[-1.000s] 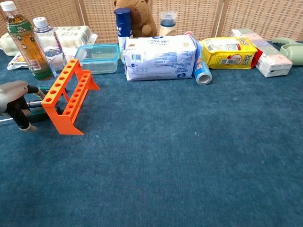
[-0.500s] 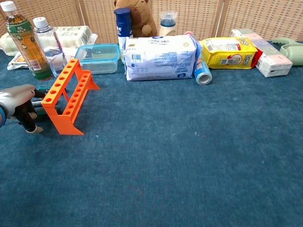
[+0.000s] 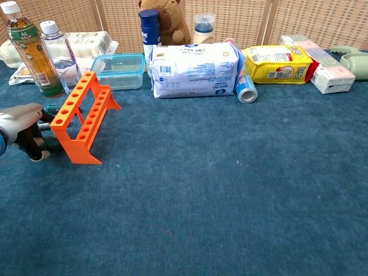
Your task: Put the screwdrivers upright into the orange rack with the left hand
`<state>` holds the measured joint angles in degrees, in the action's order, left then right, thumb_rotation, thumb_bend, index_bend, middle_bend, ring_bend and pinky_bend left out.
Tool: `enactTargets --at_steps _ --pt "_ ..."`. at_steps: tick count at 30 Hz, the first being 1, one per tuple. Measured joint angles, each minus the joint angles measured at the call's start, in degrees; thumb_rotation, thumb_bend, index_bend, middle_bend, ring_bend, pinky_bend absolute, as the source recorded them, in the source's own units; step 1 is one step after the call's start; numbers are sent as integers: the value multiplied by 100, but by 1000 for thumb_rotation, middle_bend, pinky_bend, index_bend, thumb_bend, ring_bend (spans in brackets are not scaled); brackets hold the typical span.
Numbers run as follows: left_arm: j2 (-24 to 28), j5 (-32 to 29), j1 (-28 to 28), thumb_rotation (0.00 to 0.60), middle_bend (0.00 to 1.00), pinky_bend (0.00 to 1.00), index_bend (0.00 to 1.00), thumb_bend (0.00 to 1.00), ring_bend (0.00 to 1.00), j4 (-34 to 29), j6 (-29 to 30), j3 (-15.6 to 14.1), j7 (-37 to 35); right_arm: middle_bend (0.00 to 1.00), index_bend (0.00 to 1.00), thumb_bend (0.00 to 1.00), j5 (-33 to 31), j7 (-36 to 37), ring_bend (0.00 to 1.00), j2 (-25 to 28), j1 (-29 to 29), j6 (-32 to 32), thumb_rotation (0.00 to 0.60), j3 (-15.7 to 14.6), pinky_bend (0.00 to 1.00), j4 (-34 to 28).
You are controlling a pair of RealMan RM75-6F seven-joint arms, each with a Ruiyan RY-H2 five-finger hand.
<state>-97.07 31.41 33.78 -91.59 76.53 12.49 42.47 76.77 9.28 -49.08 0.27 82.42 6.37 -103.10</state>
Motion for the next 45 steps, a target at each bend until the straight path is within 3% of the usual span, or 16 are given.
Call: enactTargets --at_steps 8,20,45 --pt "174 182 -73 600 1000 1000 551 394 961 -371 73 -1 -96 0 46 0 27 78 0 16 6 -28 600 -15 0 15" --pt "920 900 -390 600 1000 1000 554 388 961 -1403 285 -95 -568 0 46 0 54 -8 0 -10 47 -83 600 -40 0 -8" --pt "2938 2750 -1390 600 1000 1000 555 389 961 -2919 565 -170 -2752 0 46 0 -76 -589 0 -207 222 -328 600 -92 0 -84"
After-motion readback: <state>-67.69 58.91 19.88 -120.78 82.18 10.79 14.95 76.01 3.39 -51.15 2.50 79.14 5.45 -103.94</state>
